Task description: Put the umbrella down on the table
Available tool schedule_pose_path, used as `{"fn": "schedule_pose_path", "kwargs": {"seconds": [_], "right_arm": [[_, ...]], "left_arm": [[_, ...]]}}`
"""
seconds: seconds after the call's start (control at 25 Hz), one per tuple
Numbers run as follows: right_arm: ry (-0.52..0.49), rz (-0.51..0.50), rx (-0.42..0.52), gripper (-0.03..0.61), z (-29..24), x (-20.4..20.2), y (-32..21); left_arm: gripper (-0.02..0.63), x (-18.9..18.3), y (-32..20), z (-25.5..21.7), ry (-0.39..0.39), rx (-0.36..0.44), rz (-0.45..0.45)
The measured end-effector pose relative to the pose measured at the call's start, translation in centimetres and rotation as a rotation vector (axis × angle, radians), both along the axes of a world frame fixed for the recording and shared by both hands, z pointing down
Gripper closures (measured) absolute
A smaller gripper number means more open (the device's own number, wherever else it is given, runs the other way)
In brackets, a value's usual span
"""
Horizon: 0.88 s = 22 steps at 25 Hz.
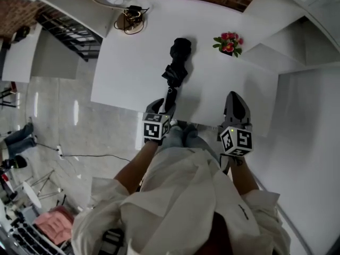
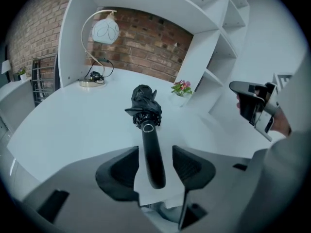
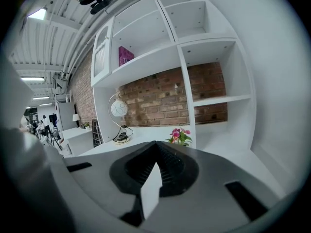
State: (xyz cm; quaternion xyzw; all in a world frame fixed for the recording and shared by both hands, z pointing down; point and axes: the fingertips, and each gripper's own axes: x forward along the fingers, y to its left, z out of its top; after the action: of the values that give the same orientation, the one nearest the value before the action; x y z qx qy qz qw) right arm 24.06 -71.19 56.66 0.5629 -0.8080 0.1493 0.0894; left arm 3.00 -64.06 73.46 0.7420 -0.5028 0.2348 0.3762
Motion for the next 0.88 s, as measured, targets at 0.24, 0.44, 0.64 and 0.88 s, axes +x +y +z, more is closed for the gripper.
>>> {"fn": "schedule_pose_path", "kwargs": {"seconds": [0.24,0.44,0.64,0.88], "right_arm": [[-0.035,0.072,0.117,0.560,-6.8,3.6,0.3],[-0.063,0.143,0.264,0.560,-14.3,7.2,0.7],[-0.039,0.191,0.390,0.560,-20.8,9.7,1.4],[-0.034,0.244,0.472,0.560,-24.6,11.3,2.3]], "left_arm": [[0.388,-3.3,-1.6,-8.2,0.044,0.192,-0.064],[0.510,-7.3,-4.7,-19.0,-0.010,0.464,-0.107],[0.554,-10.9,-5.3,-31.6,-0.018,0.777,-0.206],[0.560,-13.2,-3.7,-40.4,-0.004,0.980,-0.260]]}}
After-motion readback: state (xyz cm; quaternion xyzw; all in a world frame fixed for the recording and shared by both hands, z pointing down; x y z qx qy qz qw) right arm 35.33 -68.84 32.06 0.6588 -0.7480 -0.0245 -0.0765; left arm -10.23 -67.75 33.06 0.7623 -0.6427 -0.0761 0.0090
